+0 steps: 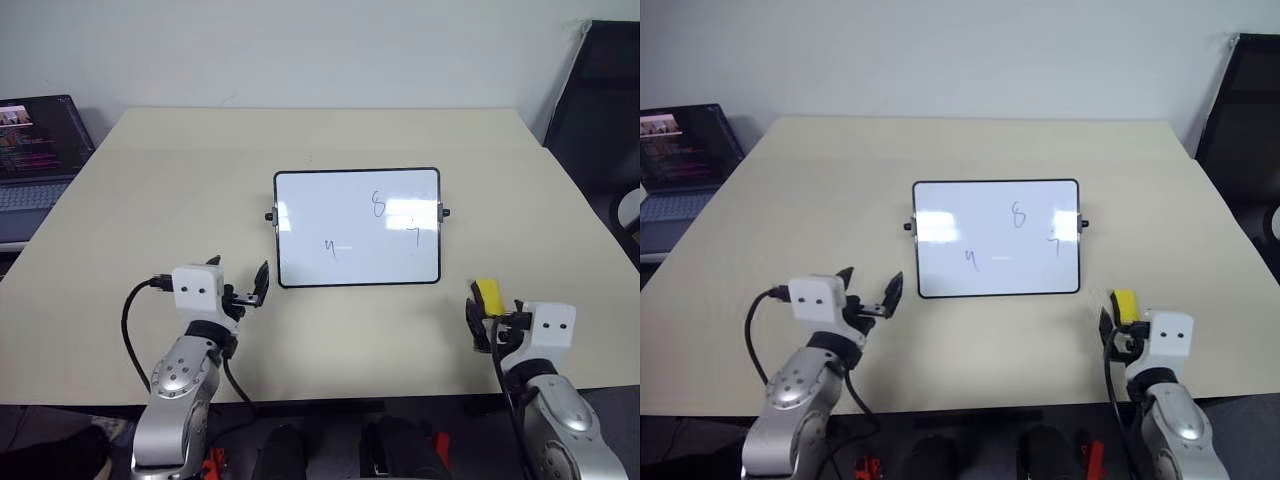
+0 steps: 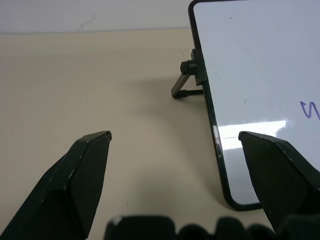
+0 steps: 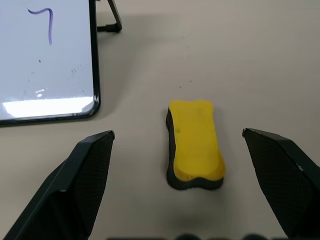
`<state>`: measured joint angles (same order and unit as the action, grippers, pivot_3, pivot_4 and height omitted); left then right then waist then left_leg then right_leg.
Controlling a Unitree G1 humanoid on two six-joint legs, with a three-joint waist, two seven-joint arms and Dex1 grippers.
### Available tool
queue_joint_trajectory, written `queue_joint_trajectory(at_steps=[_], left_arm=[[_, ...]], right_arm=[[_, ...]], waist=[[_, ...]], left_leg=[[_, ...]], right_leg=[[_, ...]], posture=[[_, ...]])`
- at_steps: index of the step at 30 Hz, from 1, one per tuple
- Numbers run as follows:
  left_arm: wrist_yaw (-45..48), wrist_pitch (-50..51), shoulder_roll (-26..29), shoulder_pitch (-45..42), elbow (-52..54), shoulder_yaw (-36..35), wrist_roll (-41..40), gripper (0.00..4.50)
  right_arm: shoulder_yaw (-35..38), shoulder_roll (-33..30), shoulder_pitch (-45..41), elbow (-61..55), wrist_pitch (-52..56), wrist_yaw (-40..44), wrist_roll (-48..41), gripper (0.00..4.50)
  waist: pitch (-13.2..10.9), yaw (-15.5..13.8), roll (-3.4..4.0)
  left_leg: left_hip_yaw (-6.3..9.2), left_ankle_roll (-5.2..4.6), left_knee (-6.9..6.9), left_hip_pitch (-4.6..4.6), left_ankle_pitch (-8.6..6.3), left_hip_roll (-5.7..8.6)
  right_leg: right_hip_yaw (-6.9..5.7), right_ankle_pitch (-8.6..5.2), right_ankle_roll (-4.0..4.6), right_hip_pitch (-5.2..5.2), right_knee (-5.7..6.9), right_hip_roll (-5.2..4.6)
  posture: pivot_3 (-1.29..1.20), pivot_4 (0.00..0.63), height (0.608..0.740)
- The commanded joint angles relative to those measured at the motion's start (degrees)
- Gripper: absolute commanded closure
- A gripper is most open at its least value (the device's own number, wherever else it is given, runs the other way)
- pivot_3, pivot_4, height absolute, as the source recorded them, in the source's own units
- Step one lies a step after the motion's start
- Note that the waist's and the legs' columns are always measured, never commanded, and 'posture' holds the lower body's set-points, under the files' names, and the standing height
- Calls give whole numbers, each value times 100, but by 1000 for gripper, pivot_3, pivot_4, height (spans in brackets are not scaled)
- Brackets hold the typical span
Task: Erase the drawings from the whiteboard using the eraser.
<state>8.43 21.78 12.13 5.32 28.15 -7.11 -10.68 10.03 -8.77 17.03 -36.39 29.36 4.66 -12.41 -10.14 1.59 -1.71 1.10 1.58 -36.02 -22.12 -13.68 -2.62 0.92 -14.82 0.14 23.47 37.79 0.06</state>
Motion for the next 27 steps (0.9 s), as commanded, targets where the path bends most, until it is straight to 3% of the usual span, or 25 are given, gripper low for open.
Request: queue_joint_trajectory(at_steps=[1, 27], left_arm=[[19, -10, 18, -112, 260, 5, -28, 56], [97, -170, 40, -538, -127, -147, -59, 56]], right_arm=[[108, -66, -6, -274, -51, 1, 2, 0], [139, -54, -549, 86, -53, -143, 88, 0]], waist=[[0, -1, -1], [-1, 0, -2]], left_leg=[[0, 0, 0, 0, 0, 0], [0, 1, 2, -5, -1, 2]], right_leg=[[0, -1, 1, 0, 0, 0], [-3, 11, -19, 1, -3, 12]], posture=[[0, 150, 740], [0, 150, 740]])
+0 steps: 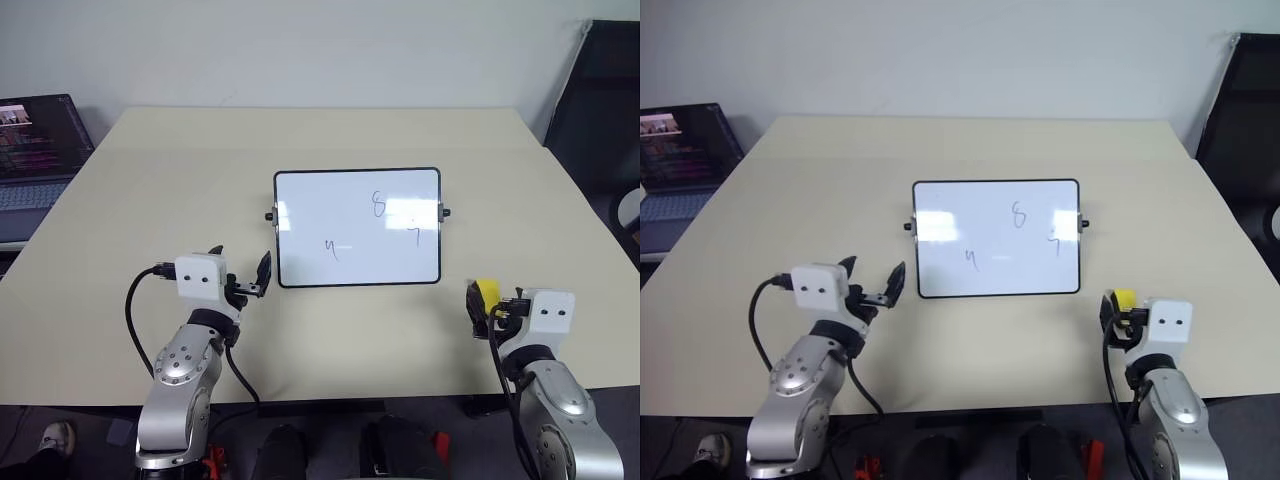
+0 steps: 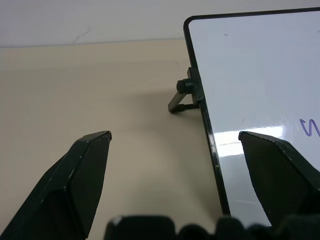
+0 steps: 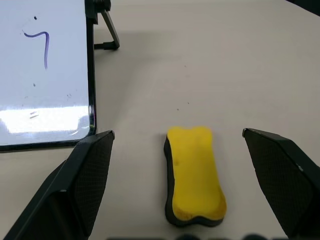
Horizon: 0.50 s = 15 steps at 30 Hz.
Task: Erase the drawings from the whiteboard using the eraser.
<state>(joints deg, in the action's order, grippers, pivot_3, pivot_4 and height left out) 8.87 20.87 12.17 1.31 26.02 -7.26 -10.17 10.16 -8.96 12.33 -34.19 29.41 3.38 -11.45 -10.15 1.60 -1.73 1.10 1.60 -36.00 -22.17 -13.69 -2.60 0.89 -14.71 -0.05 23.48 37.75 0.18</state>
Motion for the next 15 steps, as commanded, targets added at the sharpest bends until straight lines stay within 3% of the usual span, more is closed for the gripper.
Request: queue_joint_trajectory(at_steps=[1, 8, 15], left_arm=[[135, -13, 37, -207, 79, -140, -241, 56], [1647, 364, 559, -831, -47, 425, -1107, 56], [3090, 220, 1233, -1433, -678, 1127, -1121, 56]], right_arm=[[159, -55, -102, -144, -43, 3, -36, 0], [424, -228, -265, 46, 110, 68, -180, 0], [497, -234, -495, -104, 881, -26, -376, 0]], waist=[[0, -1, 0], [0, 0, -1], [-1, 13, 0]], left_leg=[[0, 0, 0, -1, 0, 0], [-4, 0, -4, 0, 0, 4], [0, -1, -1, 1, 0, -3]], right_leg=[[0, 0, 0, 0, 0, 0], [5, 0, -1, -2, 1, 3], [5, 3, -5, 1, 6, 17]], posture=[[0, 150, 740], [0, 150, 740], [0, 150, 740]])
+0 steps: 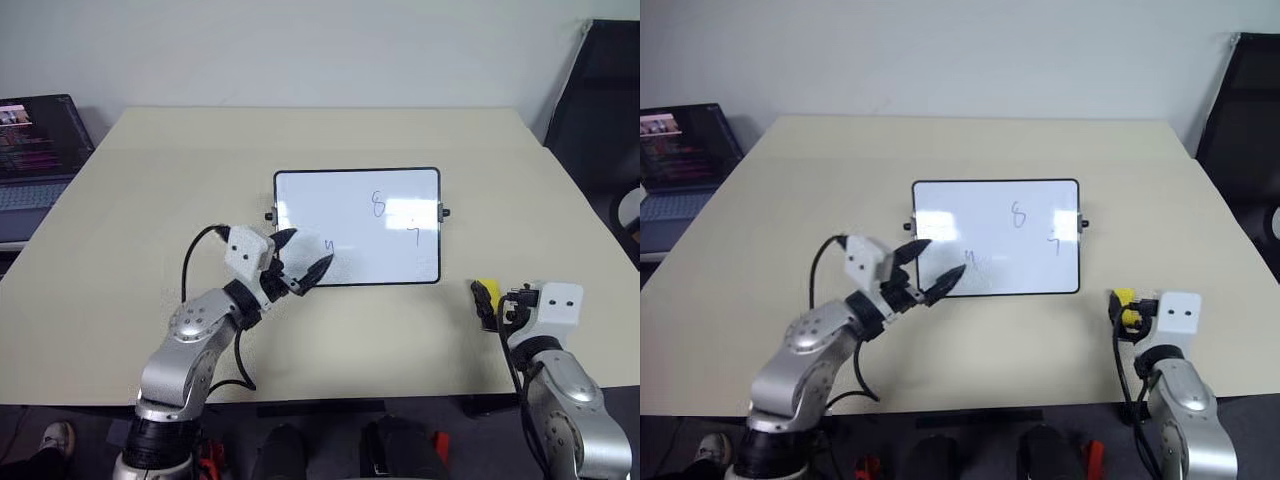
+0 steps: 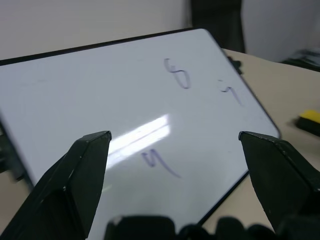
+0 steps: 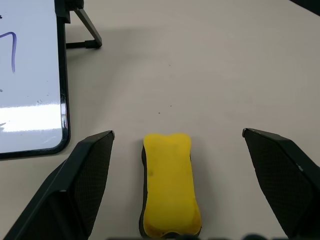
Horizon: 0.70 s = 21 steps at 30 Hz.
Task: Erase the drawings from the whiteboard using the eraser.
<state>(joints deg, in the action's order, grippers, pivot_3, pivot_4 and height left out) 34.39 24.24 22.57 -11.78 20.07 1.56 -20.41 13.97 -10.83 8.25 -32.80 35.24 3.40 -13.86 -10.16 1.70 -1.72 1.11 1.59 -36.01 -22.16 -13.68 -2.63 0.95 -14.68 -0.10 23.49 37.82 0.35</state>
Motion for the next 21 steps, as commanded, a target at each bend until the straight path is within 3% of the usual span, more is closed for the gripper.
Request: queue_joint_trajectory(at_steps=[1, 6, 21], left_arm=[[747, -164, 298, -158, -137, 382, -24, 56], [1463, -118, 583, -185, -208, 713, -127, 56], [2168, -49, 731, -325, -210, 922, -175, 56]], right_arm=[[100, -92, -114, -232, 422, -1, -157, 0], [168, -105, -249, -97, 842, 12, -276, 0], [388, -82, -736, 368, 1275, 29, -452, 0]], waist=[[0, 5, 0], [-3, 3, 5], [-5, 1, 9]], left_leg=[[-1, 0, 1, 0, 0, -1], [1, 0, 2, -3, 0, -3], [4, -2, 1, -6, 0, -5]], right_leg=[[0, 0, 0, 0, 0, 1], [-1, -1, 2, 3, 1, 2], [-3, -2, 3, 6, 3, 5]], posture=[[0, 150, 740], [0, 150, 740], [0, 150, 740]])
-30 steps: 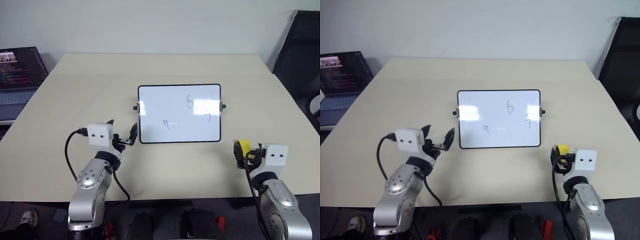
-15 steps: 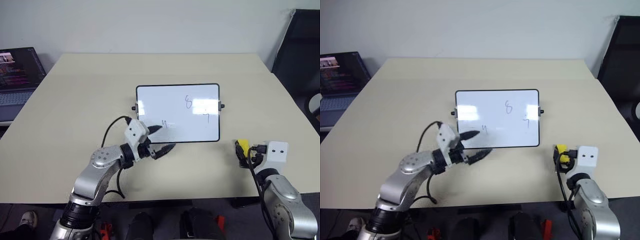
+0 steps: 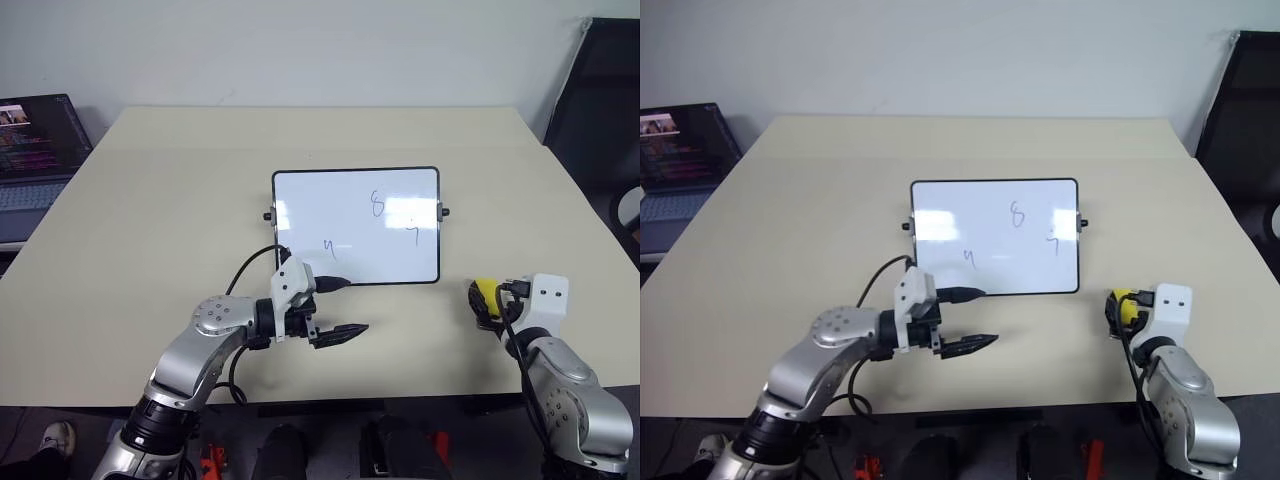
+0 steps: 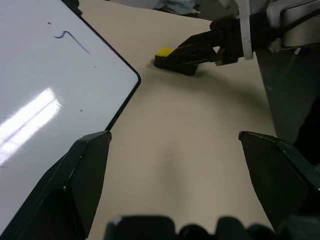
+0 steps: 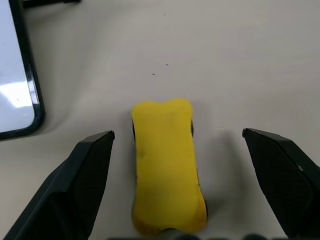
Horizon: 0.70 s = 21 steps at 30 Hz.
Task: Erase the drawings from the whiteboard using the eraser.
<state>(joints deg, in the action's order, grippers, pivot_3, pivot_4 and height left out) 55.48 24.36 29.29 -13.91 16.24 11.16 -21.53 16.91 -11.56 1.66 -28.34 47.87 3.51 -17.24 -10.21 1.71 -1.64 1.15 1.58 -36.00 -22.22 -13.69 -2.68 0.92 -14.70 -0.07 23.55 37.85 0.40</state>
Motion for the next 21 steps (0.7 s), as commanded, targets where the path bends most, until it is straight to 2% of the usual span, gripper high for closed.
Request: queue_joint_trajectory(at_steps=[1, 21], left_arm=[[29, -75, 64, -124, 149, -50, -22, 56], [-54, -332, 21, -223, -62, -71, 139, 56]], right_arm=[[101, 6, -95, -61, 25, 23, -130, 0], [26, -77, -136, -25, 179, 14, -179, 0]], waist=[[0, 0, 0], [0, 0, 0]], left_leg=[[0, 0, 0, 0, 0, 0], [0, 0, -1, -1, 0, 0]], right_leg=[[0, 0, 0, 0, 1, 0], [1, 0, 0, 0, 2, 0]], posture=[[0, 150, 740], [0, 150, 740]])
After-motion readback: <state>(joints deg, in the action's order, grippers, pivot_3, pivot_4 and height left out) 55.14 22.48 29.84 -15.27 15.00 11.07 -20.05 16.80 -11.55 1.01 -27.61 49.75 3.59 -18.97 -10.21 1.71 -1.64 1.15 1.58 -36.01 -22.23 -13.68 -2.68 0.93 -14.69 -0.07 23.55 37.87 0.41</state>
